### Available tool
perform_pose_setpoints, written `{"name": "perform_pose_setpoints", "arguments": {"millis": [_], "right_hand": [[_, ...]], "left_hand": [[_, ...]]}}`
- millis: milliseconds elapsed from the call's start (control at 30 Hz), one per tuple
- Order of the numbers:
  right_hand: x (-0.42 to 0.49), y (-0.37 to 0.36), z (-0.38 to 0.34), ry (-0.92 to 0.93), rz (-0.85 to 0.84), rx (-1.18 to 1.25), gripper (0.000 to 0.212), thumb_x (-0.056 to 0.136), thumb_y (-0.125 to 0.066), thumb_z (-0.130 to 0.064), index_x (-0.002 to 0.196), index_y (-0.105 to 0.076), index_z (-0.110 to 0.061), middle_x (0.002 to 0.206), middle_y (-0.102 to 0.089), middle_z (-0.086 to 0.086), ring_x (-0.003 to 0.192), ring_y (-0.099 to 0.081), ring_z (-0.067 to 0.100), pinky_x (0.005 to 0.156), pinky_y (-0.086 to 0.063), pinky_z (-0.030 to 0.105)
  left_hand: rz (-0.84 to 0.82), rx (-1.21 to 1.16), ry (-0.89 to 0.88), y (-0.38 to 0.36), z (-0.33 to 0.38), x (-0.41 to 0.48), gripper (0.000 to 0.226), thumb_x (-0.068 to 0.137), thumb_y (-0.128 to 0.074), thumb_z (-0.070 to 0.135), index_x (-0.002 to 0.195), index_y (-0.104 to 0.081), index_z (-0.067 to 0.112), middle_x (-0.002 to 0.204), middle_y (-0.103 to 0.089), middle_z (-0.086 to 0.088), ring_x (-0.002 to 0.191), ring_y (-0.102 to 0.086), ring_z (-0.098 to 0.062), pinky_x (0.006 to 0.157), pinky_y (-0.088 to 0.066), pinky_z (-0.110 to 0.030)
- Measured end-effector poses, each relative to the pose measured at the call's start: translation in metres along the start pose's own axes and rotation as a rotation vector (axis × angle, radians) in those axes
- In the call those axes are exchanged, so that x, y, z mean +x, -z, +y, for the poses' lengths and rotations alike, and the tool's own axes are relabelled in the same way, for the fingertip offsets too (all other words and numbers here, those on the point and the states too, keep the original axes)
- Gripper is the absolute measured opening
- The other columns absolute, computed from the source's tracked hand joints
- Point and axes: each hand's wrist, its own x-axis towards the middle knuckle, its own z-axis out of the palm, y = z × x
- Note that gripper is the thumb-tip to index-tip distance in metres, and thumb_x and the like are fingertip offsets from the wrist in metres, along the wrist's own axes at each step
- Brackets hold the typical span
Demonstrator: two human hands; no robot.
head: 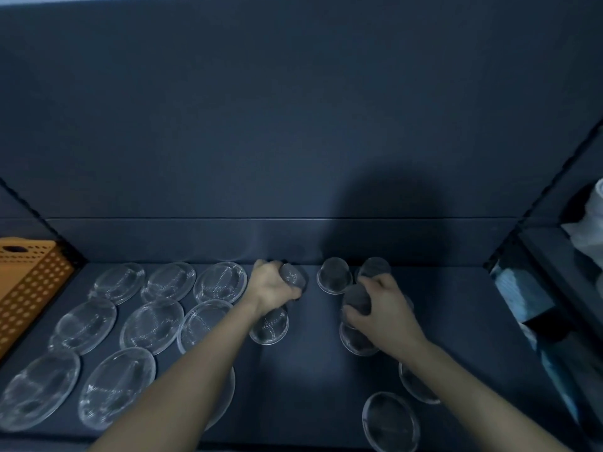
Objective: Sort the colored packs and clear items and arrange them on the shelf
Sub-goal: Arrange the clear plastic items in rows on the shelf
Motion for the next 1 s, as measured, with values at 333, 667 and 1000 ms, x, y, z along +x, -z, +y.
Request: {"name": "perform_pose_setpoints", "arguments": {"millis": [333, 667, 1000], "right_hand": [[0.010, -0.007, -0.018, -0.092, 0.105, 0.171, 0.036, 0.075, -0.071, -0.039, 0.101, -0.061, -0.017, 0.104, -0.046, 0.001, 0.078, -0.048, 0.009, 0.065, -0.033, 0.004], [0.006, -0.042, -0.023, 0.004, 0.027, 0.006, 0.052, 0.078, -0.065, -0.032, 0.123, -0.053, -0.009, 0.117, -0.044, 0.005, 0.106, -0.051, 0.020, 0.090, -0.037, 0.016], [0.005, -0.020, -0.015, -0.056, 0.031, -0.076, 0.044, 0.074, -0.068, -0.036, 0.106, -0.060, -0.007, 0.110, -0.044, 0.006, 0.096, -0.054, 0.023, 0.085, -0.044, 0.024]], "left_hand": [[0.081, -0.035, -0.092, -0.008, 0.005, 0.024, 0.053, 0.059, -0.082, 0.027, 0.101, -0.053, 0.013, 0.101, -0.057, -0.005, 0.096, -0.055, -0.024, 0.082, -0.042, -0.025], [-0.067, -0.043, -0.089, -0.009, -0.021, 0.022, 0.077, 0.067, -0.082, 0.032, 0.129, -0.040, 0.016, 0.121, -0.057, -0.006, 0.110, -0.054, -0.023, 0.083, -0.035, -0.022], [-0.070, 0.106, -0.226, 0.024, -0.040, -0.018, 0.056, 0.072, -0.076, 0.047, 0.115, -0.059, 0.016, 0.113, -0.058, -0.001, 0.102, -0.051, -0.013, 0.081, -0.033, -0.018]]}}
